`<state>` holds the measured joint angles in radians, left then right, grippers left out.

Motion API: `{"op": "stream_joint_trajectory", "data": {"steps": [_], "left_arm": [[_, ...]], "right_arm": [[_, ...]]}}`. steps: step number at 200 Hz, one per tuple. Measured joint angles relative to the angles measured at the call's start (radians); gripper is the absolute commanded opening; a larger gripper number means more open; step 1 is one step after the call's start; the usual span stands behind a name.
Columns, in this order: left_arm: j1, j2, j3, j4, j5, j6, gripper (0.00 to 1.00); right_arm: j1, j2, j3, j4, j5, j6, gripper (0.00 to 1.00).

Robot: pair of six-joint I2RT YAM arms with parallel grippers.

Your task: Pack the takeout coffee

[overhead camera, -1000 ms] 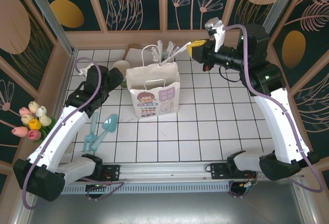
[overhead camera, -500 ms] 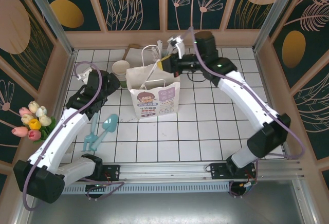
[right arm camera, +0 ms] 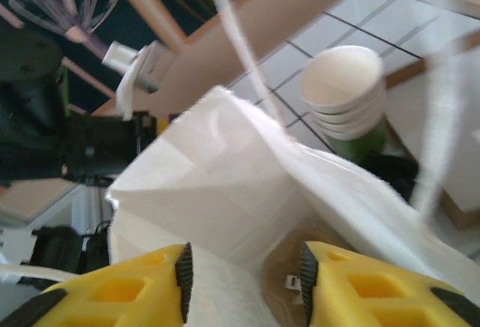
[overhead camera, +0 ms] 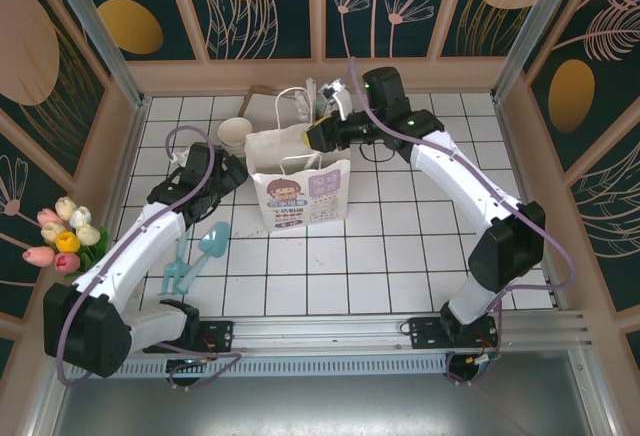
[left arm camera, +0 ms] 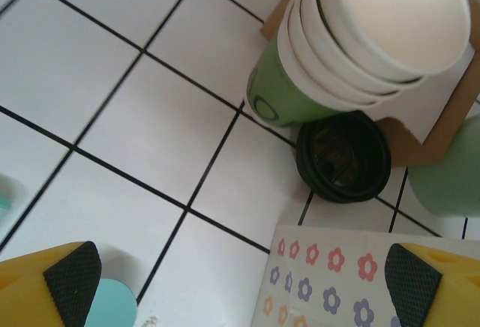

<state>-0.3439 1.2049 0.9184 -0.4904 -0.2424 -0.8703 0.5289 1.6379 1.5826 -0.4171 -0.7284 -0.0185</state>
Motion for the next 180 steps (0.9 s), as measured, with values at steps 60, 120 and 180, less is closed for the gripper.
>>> {"op": "stream_joint_trajectory", "data": {"steps": [60, 120, 180], "left_arm": [[0.000, 0.020, -0.014, 0.095, 0.124, -0.015, 0.98], [0.000, 0.076, -0.017, 0.150, 0.183, -0.038, 0.98], [-0.006, 0.136, -0.019, 0.201, 0.217, -0.051, 0.98]], "right_arm": [[-0.078, -0.252, -0.193, 0.048, 0.243, 0.023, 0.99], [-0.237, -0.409, -0.360, 0.141, 0.536, 0.206, 0.99], [-0.286, -0.466, -0.518, 0.163, 0.607, 0.257, 0.99]]}}
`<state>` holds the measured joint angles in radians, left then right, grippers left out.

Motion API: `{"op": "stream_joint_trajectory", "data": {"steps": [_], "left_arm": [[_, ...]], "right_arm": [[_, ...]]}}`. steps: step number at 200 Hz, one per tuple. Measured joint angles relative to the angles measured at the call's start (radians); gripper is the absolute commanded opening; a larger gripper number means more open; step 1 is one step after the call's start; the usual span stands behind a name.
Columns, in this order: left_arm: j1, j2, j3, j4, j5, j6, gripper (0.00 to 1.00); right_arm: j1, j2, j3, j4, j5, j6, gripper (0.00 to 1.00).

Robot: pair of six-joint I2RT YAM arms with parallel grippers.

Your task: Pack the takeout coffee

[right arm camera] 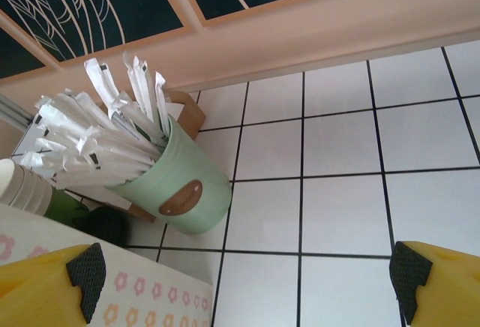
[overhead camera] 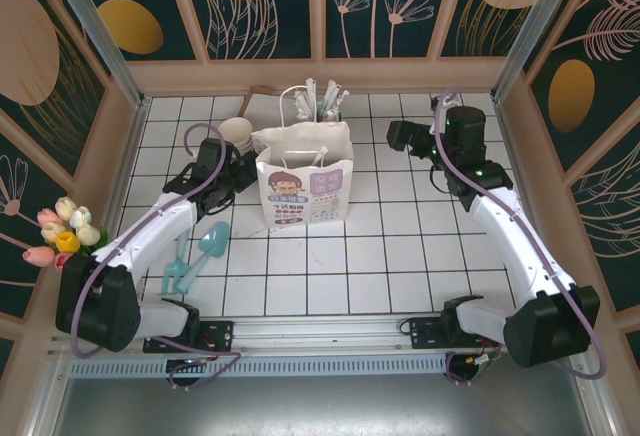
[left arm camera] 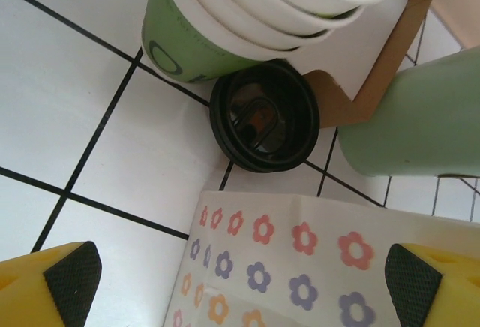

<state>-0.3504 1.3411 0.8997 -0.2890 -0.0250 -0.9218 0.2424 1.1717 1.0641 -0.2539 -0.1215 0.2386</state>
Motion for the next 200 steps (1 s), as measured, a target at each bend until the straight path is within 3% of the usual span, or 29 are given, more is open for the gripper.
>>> {"op": "stream_joint_trajectory", "data": {"steps": [60, 100, 157, 200], "left_arm": [[-0.092, 0.133, 0.099, 0.004, -0.008, -0.008, 0.99], [-0.105, 0.124, 0.107, 0.000, -0.043, 0.002, 0.99], [-0.007, -0.029, 0.232, -0.138, -0.161, 0.143, 0.99], [0.065, 0.039, 0.430, -0.166, -0.167, 0.280, 0.99]], "right_arm": [[-0.014, -0.130, -0.094, 0.118, -0.012, 0.023, 0.99], [-0.014, -0.166, -0.109, 0.161, 0.005, 0.038, 0.99], [-0.014, -0.127, -0.105, 0.145, 0.035, 0.087, 0.99], [-0.014, -0.120, -0.092, 0.143, 0.024, 0.117, 0.99]]}}
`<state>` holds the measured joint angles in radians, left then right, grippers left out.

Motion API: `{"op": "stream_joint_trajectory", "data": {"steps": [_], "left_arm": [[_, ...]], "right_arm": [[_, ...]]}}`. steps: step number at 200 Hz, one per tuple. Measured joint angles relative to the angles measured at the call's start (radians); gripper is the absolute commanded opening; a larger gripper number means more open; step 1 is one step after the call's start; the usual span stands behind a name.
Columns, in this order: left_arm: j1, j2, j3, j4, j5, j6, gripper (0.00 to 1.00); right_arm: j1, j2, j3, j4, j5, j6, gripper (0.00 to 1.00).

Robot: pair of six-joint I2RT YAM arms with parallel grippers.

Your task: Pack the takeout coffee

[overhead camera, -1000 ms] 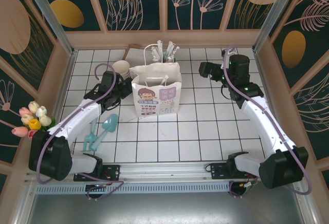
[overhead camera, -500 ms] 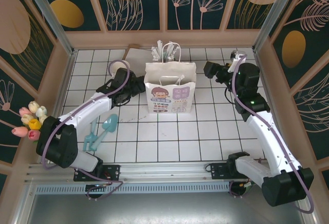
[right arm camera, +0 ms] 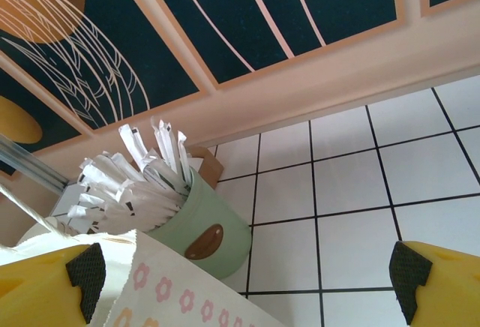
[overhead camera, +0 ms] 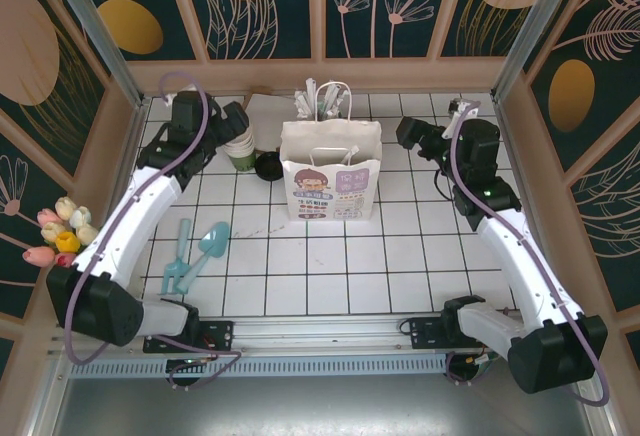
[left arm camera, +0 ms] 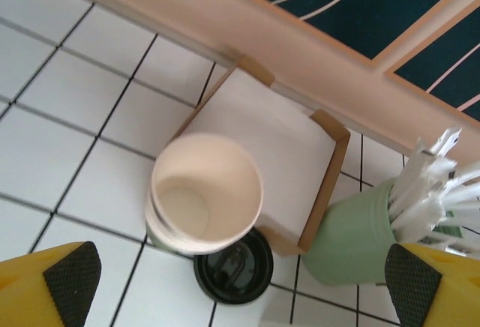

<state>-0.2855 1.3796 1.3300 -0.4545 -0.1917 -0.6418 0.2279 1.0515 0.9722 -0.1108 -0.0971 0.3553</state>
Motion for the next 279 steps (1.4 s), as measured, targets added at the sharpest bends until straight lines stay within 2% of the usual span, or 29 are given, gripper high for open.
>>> {"op": "stream_joint_trajectory", "data": {"steps": [34, 77, 106, 148, 163, 222, 248, 279], "left_arm": [[0.045, 0.181, 0.192, -0.048, 0.018, 0.108, 0.99], [0.099, 0.492, 0.536, -0.142, 0.069, 0.253, 0.98], [0.140, 0.700, 0.771, -0.224, 0.126, 0.297, 0.99], [0.204, 0.903, 0.972, -0.277, 0.224, 0.324, 0.98], [0.220, 0.945, 0.999, -0.268, 0.256, 0.350, 0.97], [0.232, 1.085, 1.005, -0.188, 0.404, 0.513, 0.81], [0.230, 1.122, 0.998, -0.161, 0.480, 0.533, 0.79], [0.229, 1.119, 0.897, -0.077, 0.549, 0.518, 0.77]], "right_arm": [[0.000, 0.002, 0.019, -0.008, -0.009, 0.008, 0.99], [0.000, 0.003, 0.022, -0.030, -0.008, 0.022, 0.99], [0.000, 0.006, 0.030, -0.044, -0.003, 0.030, 0.99], [0.000, 0.014, 0.045, -0.055, 0.003, 0.047, 0.99], [0.000, 0.019, 0.048, -0.058, 0.003, 0.051, 0.99], [0.000, 0.041, 0.056, -0.080, 0.003, 0.076, 0.99], [0.000, 0.054, 0.065, -0.090, 0.004, 0.082, 0.99], [0.001, 0.056, 0.067, -0.096, 0.014, 0.089, 0.99]]}}
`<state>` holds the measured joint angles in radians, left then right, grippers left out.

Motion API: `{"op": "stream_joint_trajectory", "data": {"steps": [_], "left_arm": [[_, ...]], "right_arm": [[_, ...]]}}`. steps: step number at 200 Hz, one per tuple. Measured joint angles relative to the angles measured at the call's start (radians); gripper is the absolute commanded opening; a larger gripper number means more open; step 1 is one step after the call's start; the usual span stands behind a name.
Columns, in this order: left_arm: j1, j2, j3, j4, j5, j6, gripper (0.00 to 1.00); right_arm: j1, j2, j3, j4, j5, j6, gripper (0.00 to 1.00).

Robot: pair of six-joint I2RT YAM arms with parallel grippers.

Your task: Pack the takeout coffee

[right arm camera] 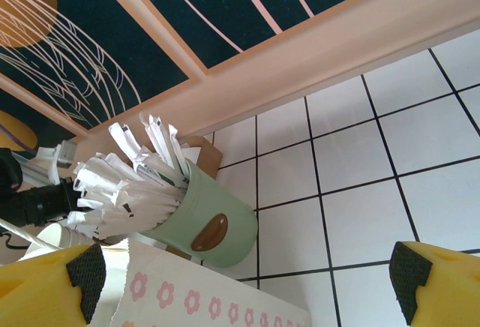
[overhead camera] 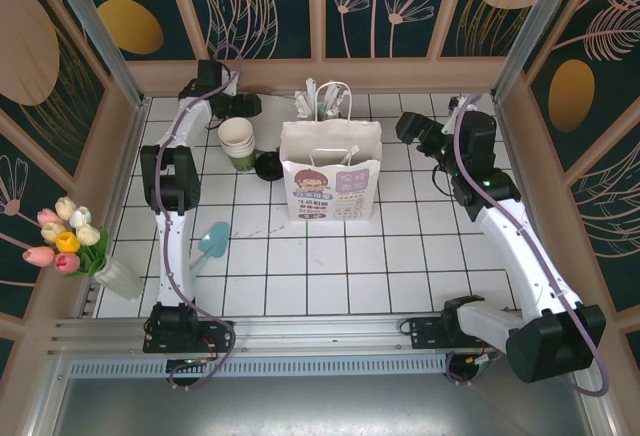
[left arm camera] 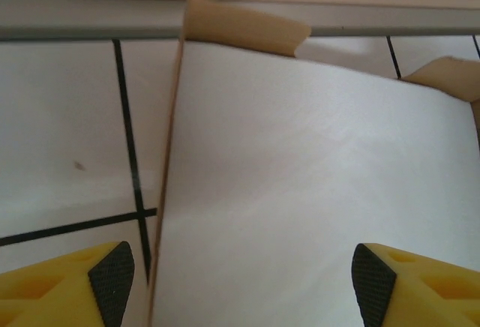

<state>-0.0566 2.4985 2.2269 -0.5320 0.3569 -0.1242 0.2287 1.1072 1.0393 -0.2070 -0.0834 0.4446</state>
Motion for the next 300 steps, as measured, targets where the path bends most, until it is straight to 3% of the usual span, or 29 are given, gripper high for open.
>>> {"op": "stream_joint_trajectory", "data": {"steps": [39, 138, 192, 250, 300], "left_arm": [[-0.003, -0.040, -0.198, 0.077, 0.016, -0.025, 0.73], [-0.009, -0.372, -0.633, 0.197, -0.168, -0.114, 0.49], [-0.006, -0.383, -0.661, 0.200, -0.188, -0.150, 0.43], [-0.006, -0.382, -0.642, 0.199, -0.195, -0.172, 0.24], [-0.005, -0.415, -0.700, 0.207, -0.241, -0.184, 0.21]], "right_arm": [[0.000, 0.000, 0.001, -0.008, 0.005, 0.000, 0.99], [0.008, 0.008, 0.001, -0.011, 0.005, -0.001, 0.99], [0.012, 0.008, 0.003, -0.015, 0.005, -0.001, 0.99], [0.016, 0.008, 0.003, -0.015, 0.006, -0.001, 0.99], [0.017, 0.008, 0.004, -0.015, 0.006, -0.001, 0.99]]}}
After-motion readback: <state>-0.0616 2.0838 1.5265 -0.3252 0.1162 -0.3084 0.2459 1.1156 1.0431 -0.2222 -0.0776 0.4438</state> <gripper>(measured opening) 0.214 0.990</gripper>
